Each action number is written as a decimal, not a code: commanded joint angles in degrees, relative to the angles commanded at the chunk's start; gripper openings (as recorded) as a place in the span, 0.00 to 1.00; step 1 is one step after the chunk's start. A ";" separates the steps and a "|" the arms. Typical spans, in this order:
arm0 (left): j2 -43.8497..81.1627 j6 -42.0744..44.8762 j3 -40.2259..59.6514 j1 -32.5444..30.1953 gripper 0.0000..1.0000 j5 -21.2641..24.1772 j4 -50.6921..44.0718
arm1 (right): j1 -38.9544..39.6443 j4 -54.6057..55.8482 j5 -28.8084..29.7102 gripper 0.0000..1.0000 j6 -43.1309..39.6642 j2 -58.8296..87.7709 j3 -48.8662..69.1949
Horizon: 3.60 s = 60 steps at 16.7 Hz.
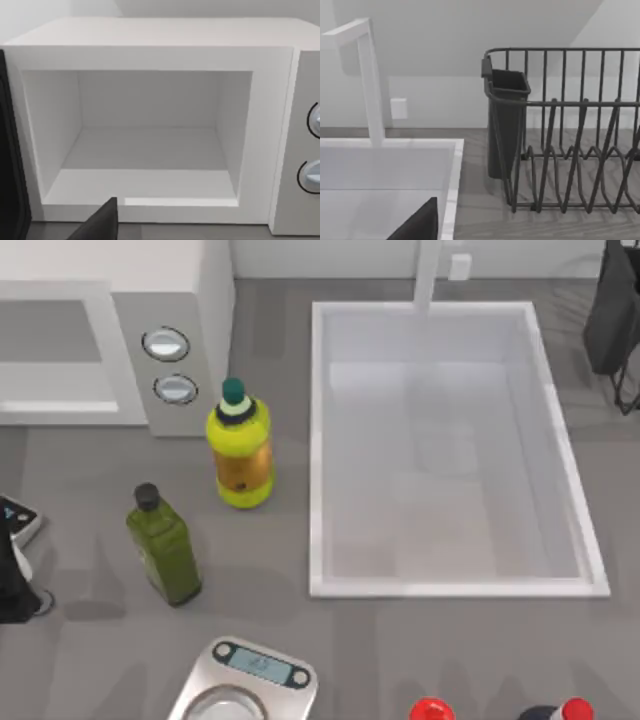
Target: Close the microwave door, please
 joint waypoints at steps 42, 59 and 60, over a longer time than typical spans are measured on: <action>3.65 0.03 5.72 -22.32 0.00 -22.33 -1.86 | 0.00 0.00 0.00 1.00 0.00 0.00 0.00; 12.79 0.21 3.80 -3.40 0.00 -3.35 8.93 | 0.00 0.00 0.00 1.00 0.00 0.00 0.00; 12.83 0.21 3.75 -3.28 0.00 -3.23 9.02 | 0.00 0.00 0.00 1.00 0.00 0.00 0.00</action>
